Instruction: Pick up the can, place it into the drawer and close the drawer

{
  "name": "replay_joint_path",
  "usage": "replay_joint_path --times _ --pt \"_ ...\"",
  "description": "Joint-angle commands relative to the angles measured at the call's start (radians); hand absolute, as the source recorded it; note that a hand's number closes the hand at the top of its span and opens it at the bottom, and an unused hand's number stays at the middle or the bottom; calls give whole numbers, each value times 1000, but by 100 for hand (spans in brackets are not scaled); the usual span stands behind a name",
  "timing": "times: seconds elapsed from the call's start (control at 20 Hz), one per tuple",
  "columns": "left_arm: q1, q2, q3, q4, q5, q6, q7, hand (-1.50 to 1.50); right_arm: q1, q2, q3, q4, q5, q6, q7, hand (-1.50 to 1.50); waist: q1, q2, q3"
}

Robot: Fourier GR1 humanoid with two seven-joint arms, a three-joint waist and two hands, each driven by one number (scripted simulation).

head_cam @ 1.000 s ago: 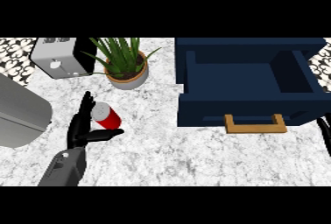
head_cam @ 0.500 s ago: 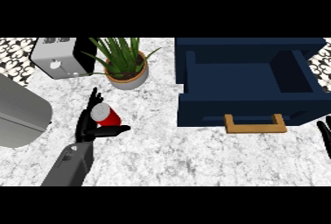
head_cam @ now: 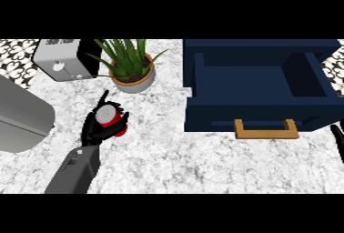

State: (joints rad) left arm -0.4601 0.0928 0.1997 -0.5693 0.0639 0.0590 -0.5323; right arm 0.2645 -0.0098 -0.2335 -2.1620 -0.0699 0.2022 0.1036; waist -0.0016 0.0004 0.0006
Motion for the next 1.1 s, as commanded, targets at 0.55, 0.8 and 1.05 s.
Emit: replay_joint_path --times 0.55,0.8,1.05 --pt "109 -9 -27 -284 67 -53 83 150 62 9 53 33 33 -34 -107 -150 7 -4 0" --pt "212 24 -64 -520 73 -59 180 150 42 8 -16 -44 -36 4 0 -150 4 -4 0" --pt "176 25 -123 -681 61 -42 359 150 88 9 19 -121 -22 -17 20 -150 0 -4 0"
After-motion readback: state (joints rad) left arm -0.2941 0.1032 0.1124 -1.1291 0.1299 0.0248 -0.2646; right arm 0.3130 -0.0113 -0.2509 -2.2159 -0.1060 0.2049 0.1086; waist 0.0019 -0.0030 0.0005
